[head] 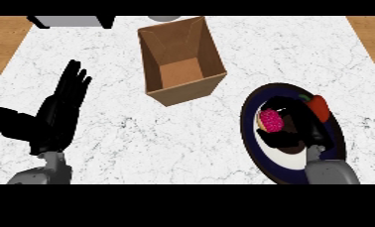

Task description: Pick the cupcake from the plate and place it in the cardboard box

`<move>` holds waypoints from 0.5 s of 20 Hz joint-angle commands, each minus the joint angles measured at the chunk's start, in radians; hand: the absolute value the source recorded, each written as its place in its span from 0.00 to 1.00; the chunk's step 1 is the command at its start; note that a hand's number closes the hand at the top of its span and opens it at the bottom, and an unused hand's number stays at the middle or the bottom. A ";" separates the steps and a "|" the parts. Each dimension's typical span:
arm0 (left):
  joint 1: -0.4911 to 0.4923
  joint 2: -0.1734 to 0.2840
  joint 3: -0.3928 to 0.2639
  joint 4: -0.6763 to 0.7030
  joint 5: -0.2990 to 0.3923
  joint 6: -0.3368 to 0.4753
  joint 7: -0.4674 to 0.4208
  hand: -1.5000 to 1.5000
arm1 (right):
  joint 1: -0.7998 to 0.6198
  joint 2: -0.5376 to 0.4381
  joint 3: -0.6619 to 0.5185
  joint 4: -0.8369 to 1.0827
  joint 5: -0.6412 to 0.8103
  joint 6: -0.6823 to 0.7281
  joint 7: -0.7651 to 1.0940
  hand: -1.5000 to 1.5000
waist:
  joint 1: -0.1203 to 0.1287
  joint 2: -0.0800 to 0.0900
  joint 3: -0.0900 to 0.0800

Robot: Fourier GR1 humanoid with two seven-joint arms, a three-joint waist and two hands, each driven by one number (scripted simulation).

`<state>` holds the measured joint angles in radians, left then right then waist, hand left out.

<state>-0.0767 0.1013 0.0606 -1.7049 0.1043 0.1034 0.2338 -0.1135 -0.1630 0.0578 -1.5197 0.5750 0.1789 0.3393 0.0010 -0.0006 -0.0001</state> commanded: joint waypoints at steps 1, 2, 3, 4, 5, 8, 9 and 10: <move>-0.020 -0.005 -0.004 -0.005 -0.007 0.002 0.013 0.50 | 0.029 -0.002 0.021 0.028 0.069 -0.064 -0.090 1.00 | -0.001 0.000 0.000; -0.047 0.021 0.027 0.026 0.006 -0.017 0.005 0.50 | -0.044 -0.022 -0.030 0.108 0.048 -0.064 -0.122 1.00 | 0.001 0.001 0.000; -0.019 -0.025 -0.004 0.054 -0.015 0.000 -0.051 0.50 | -0.055 0.011 -0.008 0.073 0.070 -0.063 -0.047 1.00 | 0.000 0.001 0.000; -0.058 0.001 0.019 0.087 -0.022 0.002 -0.033 0.50 | -0.039 0.040 0.029 0.066 0.112 -0.111 -0.050 1.00 | -0.001 0.001 0.000; 0.012 -0.008 0.009 0.009 -0.006 -0.006 -0.039 0.50 | -0.055 -0.027 -0.052 0.031 0.064 -0.087 -0.065 1.00 | 0.001 0.000 0.000; -0.022 0.013 0.030 0.047 0.013 -0.027 -0.031 0.50 | -0.065 0.132 0.169 -0.022 0.274 -0.213 0.048 1.00 | 0.010 0.000 -0.001; -0.021 -0.015 -0.004 0.046 0.004 -0.025 -0.042 0.50 | -0.091 0.156 0.288 -0.044 0.324 -0.216 0.101 1.00 | 0.033 -0.003 -0.003; -0.045 -0.011 -0.023 0.058 -0.005 -0.035 -0.029 0.50 | -0.156 0.157 0.350 -0.003 0.354 -0.184 0.128 1.00 | 0.073 0.002 -0.006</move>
<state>-0.1051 0.1014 0.0697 -1.6588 0.1083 0.0796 0.2047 -0.1804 -0.0867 0.2001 -1.5275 0.7792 0.0344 0.3671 0.0226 -0.0008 -0.0024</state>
